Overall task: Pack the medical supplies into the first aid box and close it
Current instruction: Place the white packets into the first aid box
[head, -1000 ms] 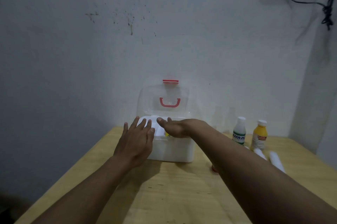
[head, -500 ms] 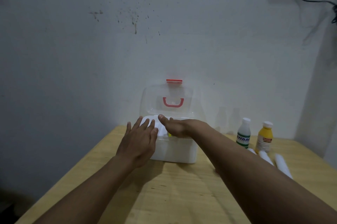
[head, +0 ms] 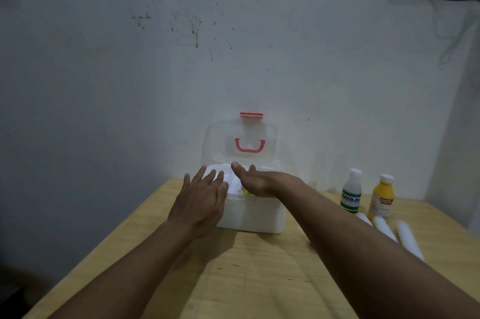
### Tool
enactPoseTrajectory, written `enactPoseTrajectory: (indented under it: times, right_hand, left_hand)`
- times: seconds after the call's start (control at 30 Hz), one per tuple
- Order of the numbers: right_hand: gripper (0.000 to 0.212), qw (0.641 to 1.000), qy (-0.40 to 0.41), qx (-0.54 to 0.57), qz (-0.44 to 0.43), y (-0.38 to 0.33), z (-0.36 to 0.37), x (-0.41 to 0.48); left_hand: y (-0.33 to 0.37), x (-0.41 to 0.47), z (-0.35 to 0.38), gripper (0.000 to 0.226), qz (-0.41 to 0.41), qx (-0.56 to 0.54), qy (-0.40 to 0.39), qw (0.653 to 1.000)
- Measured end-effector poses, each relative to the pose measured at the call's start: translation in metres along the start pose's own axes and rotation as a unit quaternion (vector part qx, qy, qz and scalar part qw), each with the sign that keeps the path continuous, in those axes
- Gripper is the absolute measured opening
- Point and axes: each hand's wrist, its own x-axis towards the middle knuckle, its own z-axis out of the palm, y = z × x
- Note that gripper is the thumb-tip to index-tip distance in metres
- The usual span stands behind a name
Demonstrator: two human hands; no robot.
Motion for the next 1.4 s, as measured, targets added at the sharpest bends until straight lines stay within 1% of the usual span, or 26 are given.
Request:
enactPoseTrajectory:
  times: [0.07, 0.2, 0.33, 0.6, 0.73, 0.87, 1.0, 1.13, 1.23, 1.4]
  right_hand:
    - [0.068, 1.0, 0.002, 0.006, -0.004, 0.001, 0.002, 0.002]
    - [0.067, 1.0, -0.009, 0.019, -0.023, 0.002, 0.001, 0.007]
    - [0.073, 1.0, -0.015, 0.015, -0.01, 0.005, -0.001, 0.008]
    - [0.072, 1.0, -0.006, 0.022, -0.011, 0.003, 0.001, 0.004]
    - [0.067, 0.999, 0.029, 0.005, -0.037, 0.0, -0.01, -0.015]
    - [0.074, 0.996, 0.092, 0.001, -0.01, 0.002, -0.021, -0.03]
    - [0.054, 0.982, 0.154, -0.095, -0.055, 0.01, -0.032, -0.061]
    - [0.051, 0.976, 0.189, -0.097, -0.045, 0.027, -0.042, -0.088]
    - [0.047, 0.973, 0.197, -0.112, -0.037, 0.043, -0.05, -0.108]
    - [0.041, 0.968, 0.223, -0.117, -0.017, 0.076, -0.055, -0.137]
  left_hand:
    - [0.001, -0.001, -0.001, 0.056, -0.001, -0.004, -0.005, 1.0]
    - [0.001, -0.001, -0.002, 0.057, 0.005, 0.002, -0.012, 1.0]
    - [0.001, 0.0, -0.006, 0.056, 0.002, 0.0, -0.024, 1.0]
    - [0.006, -0.001, -0.013, 0.055, -0.002, 0.007, -0.051, 0.999]
    - [0.012, -0.002, -0.019, 0.054, -0.003, 0.024, -0.055, 0.998]
    - [0.029, -0.002, -0.025, 0.053, 0.013, 0.01, -0.028, 0.999]
    - [0.051, -0.004, -0.028, 0.052, 0.035, -0.004, -0.016, 0.999]
    - [0.076, -0.009, -0.027, 0.051, 0.055, -0.023, -0.021, 0.998]
    - [0.097, -0.014, -0.022, 0.051, 0.074, -0.026, -0.02, 0.997]
    - [0.133, -0.029, -0.01, 0.052, 0.121, -0.01, 0.011, 0.993]
